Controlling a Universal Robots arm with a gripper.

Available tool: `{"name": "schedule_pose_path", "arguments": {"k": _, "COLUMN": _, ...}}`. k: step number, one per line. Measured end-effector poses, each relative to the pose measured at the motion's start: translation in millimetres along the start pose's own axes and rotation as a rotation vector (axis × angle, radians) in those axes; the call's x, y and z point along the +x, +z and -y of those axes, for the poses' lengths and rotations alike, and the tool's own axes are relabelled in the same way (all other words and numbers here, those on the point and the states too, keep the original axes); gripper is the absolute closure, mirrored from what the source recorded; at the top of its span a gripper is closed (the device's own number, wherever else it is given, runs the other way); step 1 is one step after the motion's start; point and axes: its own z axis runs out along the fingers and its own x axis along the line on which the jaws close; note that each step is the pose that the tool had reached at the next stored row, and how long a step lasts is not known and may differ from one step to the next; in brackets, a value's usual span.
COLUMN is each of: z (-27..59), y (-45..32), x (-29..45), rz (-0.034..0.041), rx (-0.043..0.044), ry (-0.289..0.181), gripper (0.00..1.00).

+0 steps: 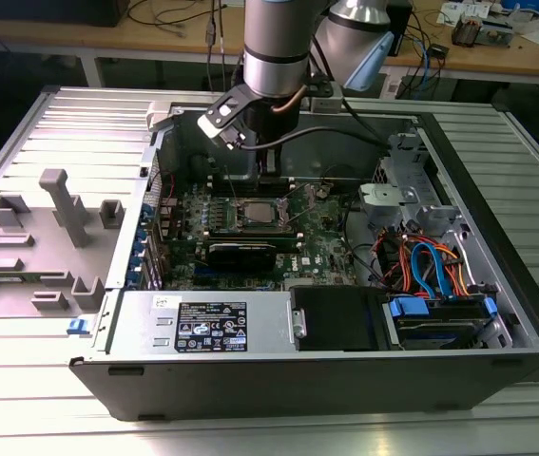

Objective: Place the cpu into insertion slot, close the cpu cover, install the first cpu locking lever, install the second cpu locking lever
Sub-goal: 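Close the cpu cover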

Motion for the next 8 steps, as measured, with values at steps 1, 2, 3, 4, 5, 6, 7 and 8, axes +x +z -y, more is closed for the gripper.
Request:
{"name": "schedule_pose_path", "arguments": {"k": 1, "z": 0.0, "y": -1.3, "x": 0.0, "rz": 0.0000, "rx": 0.0000, "ry": 0.000, "gripper": 0.89}}
{"name": "schedule_pose_path", "arguments": {"k": 2, "z": 0.0, "y": -2.3, "x": 0.0, "rz": 0.0000, "rx": 0.0000, "ry": 0.000, "gripper": 0.89}}
{"name": "schedule_pose_path", "arguments": {"k": 3, "z": 0.0, "y": -3.5, "x": 0.0, "rz": -0.0001, "rx": 0.0000, "ry": 0.000, "gripper": 0.89}}
{"name": "schedule_pose_path", "arguments": {"k": 4, "z": 0.0, "y": -4.4, "x": 0.1, "rz": 0.0000, "rx": 0.0000, "ry": 0.000, "gripper": 0.89}}
{"name": "schedule_pose_path", "arguments": {"k": 5, "z": 0.0, "y": -6.1, "x": 0.1, "rz": 0.0001, "rx": 0.0001, "ry": 0.000, "gripper": 0.89}}
{"name": "schedule_pose_path", "arguments": {"k": 6, "z": 0.0, "y": -6.9, "x": 0.1, "rz": 0.0000, "rx": 0.0000, "ry": 0.000, "gripper": 0.89}}
{"name": "schedule_pose_path", "arguments": {"k": 7, "z": 0.0, "y": -7.2, "x": 0.1, "rz": 0.0000, "rx": 0.0000, "ry": 0.000, "gripper": 0.89}}
{"name": "schedule_pose_path", "arguments": {"k": 8, "z": 0.0, "y": -7.3, "x": 0.1, "rz": 0.0004, "rx": -0.0002, "ry": 0.000, "gripper": 0.89}}
